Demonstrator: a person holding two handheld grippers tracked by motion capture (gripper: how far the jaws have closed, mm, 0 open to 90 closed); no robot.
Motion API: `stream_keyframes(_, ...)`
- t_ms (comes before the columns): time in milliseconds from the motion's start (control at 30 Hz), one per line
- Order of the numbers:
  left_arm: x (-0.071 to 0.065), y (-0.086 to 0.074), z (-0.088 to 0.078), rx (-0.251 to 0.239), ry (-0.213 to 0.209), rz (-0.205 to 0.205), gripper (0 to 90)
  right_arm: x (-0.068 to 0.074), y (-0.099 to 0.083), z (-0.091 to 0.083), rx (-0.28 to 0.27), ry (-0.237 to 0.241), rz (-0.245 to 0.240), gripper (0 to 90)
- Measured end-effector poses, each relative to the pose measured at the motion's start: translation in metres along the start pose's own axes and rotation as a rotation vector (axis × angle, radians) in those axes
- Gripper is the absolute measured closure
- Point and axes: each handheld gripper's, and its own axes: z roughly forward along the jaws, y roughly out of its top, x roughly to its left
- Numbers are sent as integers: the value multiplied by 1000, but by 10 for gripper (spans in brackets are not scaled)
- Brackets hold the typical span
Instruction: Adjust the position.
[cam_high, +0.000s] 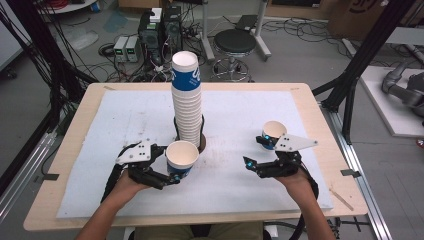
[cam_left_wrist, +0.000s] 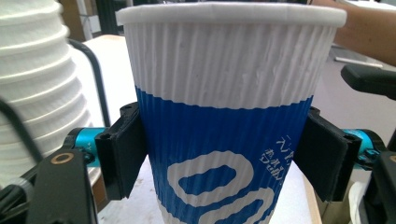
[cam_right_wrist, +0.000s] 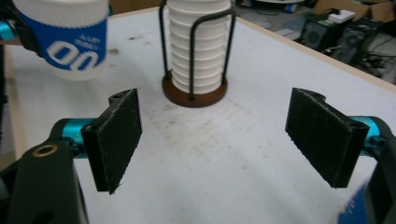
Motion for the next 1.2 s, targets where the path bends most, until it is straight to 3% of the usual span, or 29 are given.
stream_keyframes(233, 5, -6, -22, -64, 75, -5, 239, -1, -8, -6, -12, -80, -14, 190)
stream_keyframes(333, 7, -9, -31, -92, 114, -9, 240, -3, -14, -10, -47, -129, -16, 190)
stream_keyframes(633, 15, -15, -50, -147, 202, -18, 239, -10, -23, -16, -83, -157, 28, 190)
stream_keyframes(900, 13, -14, -53, -151, 232, -10, 239, -10, -26, -16, -76, -160, 29, 191)
stream_keyframes(1200, 13, -15, -55, -160, 232, -16, 239, -12, -26, -23, -102, -168, 50, 191)
